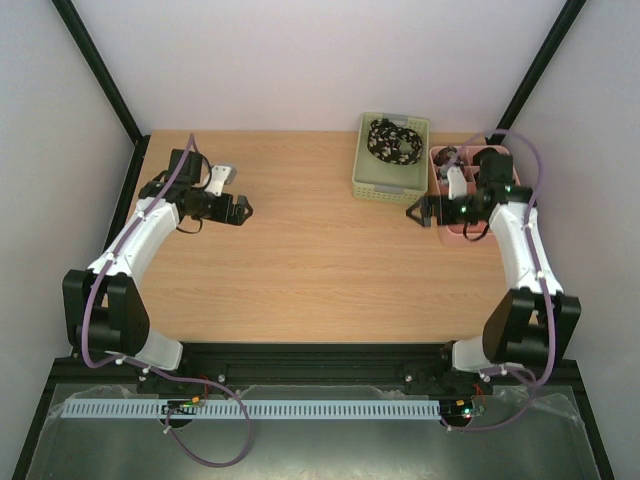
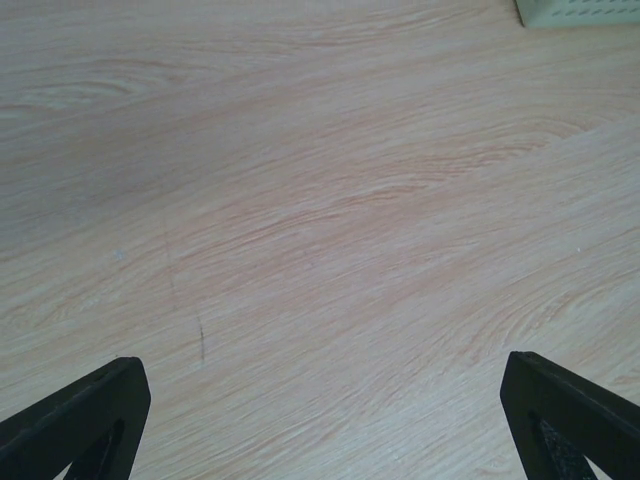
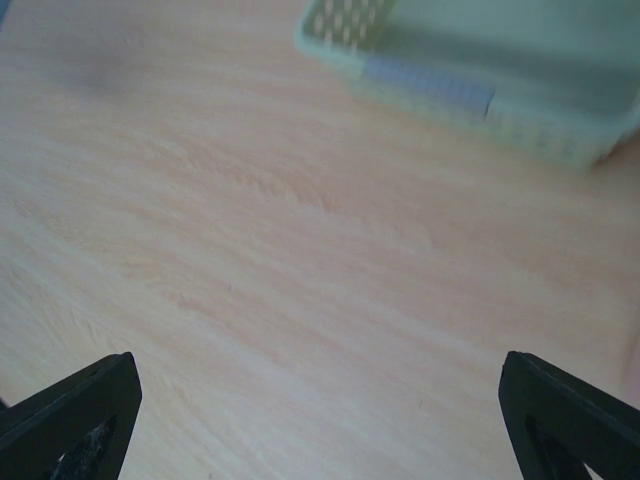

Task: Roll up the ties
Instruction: Pick up the tie from the bin.

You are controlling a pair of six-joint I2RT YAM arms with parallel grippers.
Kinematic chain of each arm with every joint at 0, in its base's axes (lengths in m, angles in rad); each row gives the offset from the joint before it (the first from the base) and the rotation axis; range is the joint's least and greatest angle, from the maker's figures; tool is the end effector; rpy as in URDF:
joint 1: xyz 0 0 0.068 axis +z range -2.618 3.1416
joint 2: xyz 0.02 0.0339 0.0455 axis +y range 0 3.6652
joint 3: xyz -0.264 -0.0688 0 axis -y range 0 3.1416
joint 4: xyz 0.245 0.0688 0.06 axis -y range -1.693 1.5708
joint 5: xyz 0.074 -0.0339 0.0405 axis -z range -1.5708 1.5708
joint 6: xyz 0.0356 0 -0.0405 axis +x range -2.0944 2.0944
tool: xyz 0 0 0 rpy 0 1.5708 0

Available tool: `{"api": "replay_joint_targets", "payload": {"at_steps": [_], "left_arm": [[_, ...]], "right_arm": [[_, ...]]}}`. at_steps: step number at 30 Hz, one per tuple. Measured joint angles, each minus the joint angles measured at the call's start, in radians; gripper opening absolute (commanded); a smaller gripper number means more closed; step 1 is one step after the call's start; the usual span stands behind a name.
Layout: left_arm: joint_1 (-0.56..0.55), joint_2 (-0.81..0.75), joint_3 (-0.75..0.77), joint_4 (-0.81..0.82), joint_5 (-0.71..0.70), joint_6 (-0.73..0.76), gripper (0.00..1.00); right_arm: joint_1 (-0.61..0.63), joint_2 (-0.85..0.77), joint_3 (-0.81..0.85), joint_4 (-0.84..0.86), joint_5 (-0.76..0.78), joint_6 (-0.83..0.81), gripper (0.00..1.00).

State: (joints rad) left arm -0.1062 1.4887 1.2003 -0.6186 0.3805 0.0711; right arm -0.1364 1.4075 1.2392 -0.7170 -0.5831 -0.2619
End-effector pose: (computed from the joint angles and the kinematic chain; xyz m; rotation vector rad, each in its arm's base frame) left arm 0.3131 -0.0467 0.2801 0.3779 2.4200 -0.4854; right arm 0.2943 -0.0206 0.3118 -0.3927 2.2953 0.5177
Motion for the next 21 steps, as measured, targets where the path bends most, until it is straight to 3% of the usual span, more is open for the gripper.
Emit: {"api": "replay_joint_targets", "payload": {"at_steps": [11,21], "left_arm": [[0.001,0.001,0.032,-0.001,-0.023,0.0,0.99],[0.047,-0.001,0.028,-0.002,-0.061,0.015,0.99]], "right_arm": [[0.014,0.463,0.608,0.163,-0.013,0.041,0.99],[0.11,0.863,0.978,0.17,0.232,-0.06,0.98]]}}
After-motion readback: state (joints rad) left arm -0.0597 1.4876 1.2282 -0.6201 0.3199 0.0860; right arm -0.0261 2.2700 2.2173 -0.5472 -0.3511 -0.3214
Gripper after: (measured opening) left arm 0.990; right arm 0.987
